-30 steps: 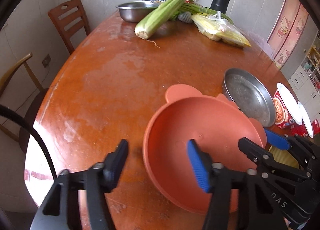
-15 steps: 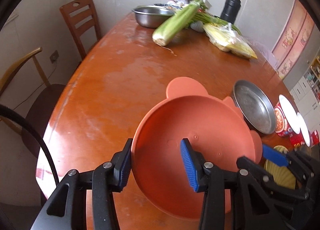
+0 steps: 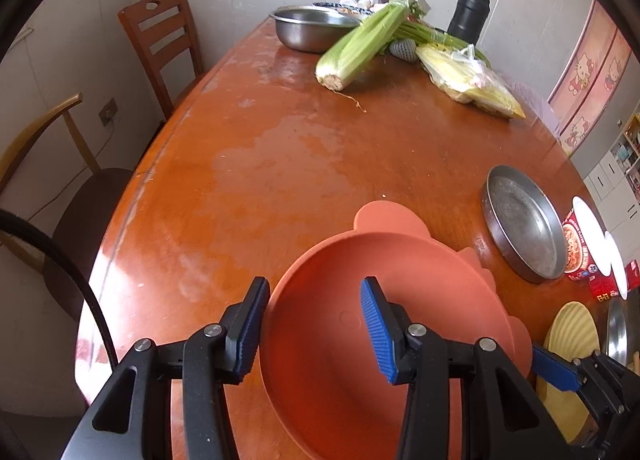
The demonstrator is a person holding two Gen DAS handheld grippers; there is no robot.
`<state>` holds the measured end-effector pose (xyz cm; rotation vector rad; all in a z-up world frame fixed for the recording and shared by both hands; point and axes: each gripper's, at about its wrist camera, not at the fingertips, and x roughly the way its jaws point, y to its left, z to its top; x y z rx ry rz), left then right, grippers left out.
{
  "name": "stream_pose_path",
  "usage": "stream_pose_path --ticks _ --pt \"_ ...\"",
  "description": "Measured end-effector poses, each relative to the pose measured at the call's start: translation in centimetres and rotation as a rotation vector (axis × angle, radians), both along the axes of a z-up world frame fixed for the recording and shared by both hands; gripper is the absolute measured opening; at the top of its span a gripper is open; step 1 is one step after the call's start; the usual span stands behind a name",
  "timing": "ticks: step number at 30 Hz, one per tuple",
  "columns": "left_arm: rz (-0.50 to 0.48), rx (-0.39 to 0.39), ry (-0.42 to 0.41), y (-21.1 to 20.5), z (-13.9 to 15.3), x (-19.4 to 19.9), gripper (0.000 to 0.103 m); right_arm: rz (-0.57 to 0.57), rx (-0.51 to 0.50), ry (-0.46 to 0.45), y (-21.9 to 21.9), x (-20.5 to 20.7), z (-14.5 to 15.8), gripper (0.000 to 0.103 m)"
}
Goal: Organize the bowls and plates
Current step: 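Lift the orange bowl with the left tool, set it down, open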
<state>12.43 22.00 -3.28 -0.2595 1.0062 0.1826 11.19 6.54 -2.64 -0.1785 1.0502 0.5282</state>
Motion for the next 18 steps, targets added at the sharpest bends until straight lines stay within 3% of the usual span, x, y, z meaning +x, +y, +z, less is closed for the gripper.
stream_pose_path --ticks 10,18 --pt "-0.026 0.047 0.006 -0.9 -0.9 1.5 0.048 -0.009 0.037 0.022 -0.9 0.3 -0.2 0.049" --pt "-0.021 0.025 0.003 -0.6 -0.7 1.4 0.05 -0.012 0.053 0.005 -1.2 0.4 0.2 0.049"
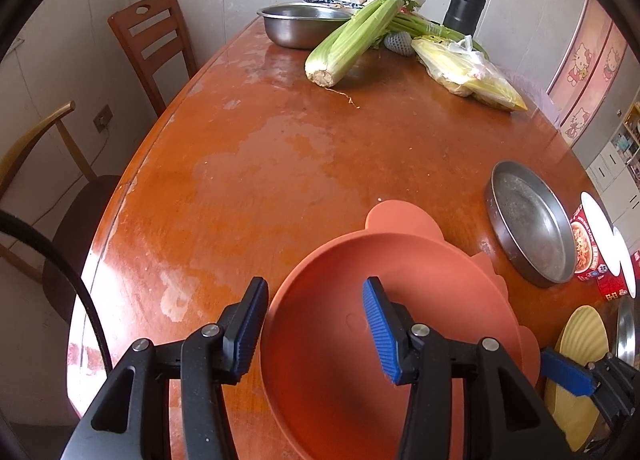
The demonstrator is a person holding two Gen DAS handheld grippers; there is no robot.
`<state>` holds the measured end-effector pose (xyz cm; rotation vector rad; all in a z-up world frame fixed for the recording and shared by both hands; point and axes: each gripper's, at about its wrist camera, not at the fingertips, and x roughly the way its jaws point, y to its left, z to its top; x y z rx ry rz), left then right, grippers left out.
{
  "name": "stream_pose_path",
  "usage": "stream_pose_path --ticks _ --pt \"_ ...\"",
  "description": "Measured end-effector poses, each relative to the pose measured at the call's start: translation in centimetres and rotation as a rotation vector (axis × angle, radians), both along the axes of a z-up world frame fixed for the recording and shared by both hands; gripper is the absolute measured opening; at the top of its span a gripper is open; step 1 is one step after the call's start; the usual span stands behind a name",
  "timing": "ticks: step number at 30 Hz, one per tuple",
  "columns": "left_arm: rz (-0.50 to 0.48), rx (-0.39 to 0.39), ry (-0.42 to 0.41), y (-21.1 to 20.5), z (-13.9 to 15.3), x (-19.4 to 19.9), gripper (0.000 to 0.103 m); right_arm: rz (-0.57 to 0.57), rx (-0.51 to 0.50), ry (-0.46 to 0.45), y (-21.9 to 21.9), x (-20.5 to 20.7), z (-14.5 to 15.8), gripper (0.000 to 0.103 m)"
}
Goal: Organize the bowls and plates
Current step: 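Lift the orange bowl with the left tool, set it down, open, then move the left tool to the rim of the yellow shell plate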
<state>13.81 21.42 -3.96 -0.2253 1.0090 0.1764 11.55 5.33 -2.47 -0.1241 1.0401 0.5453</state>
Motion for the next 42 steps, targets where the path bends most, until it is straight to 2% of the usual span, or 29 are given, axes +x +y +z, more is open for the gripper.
stream_pose_path --ticks 2,9,16,27,42 --pt "0.004 -0.003 -0.007 0.1 0.1 -0.1 0.055 -0.004 0.005 -0.01 0.0 0.1 0.2 0.049" --pt "0.023 0.002 -0.021 0.5 0.6 -0.6 0.058 -0.014 0.0 -0.018 -0.2 0.1 0.4 0.049" --pt "0.048 0.015 -0.063 0.6 2.6 -2.2 0.061 -0.027 0.013 -0.062 -0.8 -0.3 1.6 0.049" --pt "-0.03 0.032 -0.151 -3.1 6.1 -4.3 0.062 -0.074 0.06 -0.108 -3.6 -1.7 4.0 0.05" --pt "-0.154 0.047 -0.185 -8.8 8.0 -5.7 0.062 -0.135 0.094 -0.128 -8.5 -4.1 5.8 0.05"
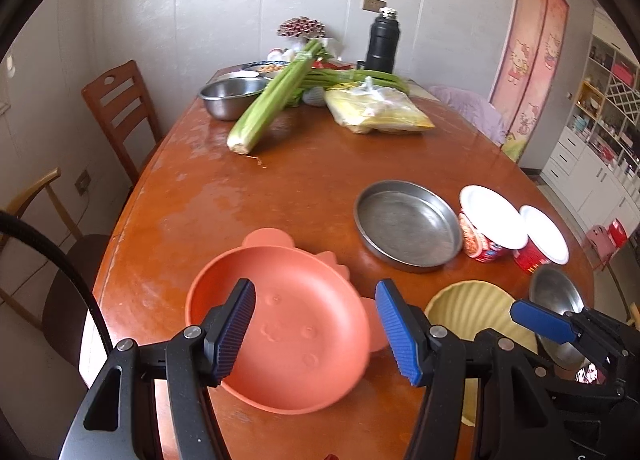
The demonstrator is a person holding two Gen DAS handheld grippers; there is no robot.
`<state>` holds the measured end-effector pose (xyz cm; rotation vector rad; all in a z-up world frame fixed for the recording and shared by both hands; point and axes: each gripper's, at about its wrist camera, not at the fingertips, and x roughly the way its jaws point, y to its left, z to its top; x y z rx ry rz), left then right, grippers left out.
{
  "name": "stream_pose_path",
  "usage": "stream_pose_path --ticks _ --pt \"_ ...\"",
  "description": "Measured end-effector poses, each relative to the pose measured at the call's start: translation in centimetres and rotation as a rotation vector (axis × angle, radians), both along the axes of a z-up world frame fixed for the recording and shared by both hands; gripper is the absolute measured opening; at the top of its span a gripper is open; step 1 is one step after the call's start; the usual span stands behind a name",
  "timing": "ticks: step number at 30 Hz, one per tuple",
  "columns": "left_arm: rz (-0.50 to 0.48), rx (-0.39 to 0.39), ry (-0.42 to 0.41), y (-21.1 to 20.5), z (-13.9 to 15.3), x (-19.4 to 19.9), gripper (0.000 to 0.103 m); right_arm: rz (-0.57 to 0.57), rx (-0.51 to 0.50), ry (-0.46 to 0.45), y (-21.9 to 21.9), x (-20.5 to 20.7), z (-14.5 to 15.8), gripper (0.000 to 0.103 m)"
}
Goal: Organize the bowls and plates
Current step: 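Move the left tool to the rim of the yellow shell plate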
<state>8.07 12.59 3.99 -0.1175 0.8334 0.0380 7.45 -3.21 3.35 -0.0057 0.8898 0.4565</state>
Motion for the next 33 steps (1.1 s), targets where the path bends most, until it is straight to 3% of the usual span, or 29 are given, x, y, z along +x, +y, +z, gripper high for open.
stream_pose_path --ticks 14,33 --pt "-0.087 0.021 0.011 -4.7 0.0 -0.9 0.062 -0.042 0.008 0.011 -4.8 -3.3 -0.4 0.05" --pt "-0.148 0.022 0.123 -8.9 -4.1 -2.7 0.062 -0.085 0.056 0.075 -8.9 -5.9 -2.4 0.051"
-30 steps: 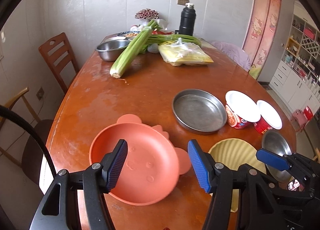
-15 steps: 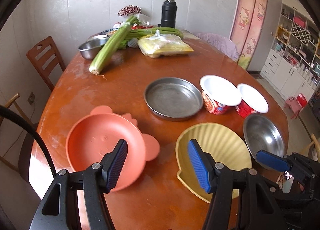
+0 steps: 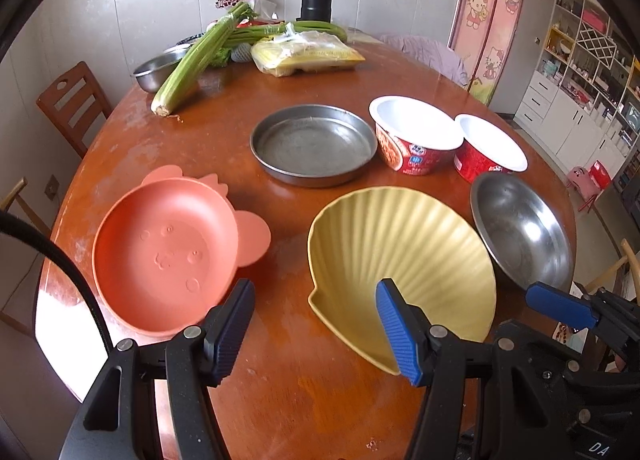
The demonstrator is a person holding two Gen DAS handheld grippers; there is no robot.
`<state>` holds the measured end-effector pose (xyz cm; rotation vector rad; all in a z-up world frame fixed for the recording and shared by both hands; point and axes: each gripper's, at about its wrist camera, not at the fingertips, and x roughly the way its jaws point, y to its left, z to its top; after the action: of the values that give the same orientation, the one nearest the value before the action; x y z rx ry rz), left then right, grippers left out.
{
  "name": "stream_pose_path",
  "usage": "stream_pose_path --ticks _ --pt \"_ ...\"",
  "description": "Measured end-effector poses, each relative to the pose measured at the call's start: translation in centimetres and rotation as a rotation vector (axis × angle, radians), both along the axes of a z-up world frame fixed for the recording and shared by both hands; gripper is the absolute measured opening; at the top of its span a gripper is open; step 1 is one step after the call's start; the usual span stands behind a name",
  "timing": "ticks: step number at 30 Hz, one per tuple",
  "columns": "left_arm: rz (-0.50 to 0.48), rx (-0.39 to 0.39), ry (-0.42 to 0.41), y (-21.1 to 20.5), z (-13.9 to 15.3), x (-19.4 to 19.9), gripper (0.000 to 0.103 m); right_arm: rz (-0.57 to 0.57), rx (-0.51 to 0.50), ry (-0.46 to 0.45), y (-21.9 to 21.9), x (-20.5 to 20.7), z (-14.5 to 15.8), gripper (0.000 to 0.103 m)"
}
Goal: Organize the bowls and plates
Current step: 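Move the left tool to the rim of the yellow shell plate, then close the left tool on the yellow shell plate rim and lift it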
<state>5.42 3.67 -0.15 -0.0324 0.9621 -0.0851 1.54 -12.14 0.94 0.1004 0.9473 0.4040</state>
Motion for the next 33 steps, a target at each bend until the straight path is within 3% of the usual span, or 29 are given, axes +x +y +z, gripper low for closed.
stream_pose_path --ticks 16,31,33 --pt "0.006 -0.045 0.075 0.3 -2.5 1.5 0.062 -0.056 0.073 0.138 -0.3 0.4 -3.0 0.051" --pt "-0.018 -0.062 0.1 -0.5 -4.1 3.2 0.062 -0.103 0.061 0.154 0.1 2.6 -4.9 0.051" --pt "-0.015 -0.073 0.092 -0.4 -4.1 3.2 0.054 -0.097 0.053 0.14 0.3 2.7 -4.9 0.05"
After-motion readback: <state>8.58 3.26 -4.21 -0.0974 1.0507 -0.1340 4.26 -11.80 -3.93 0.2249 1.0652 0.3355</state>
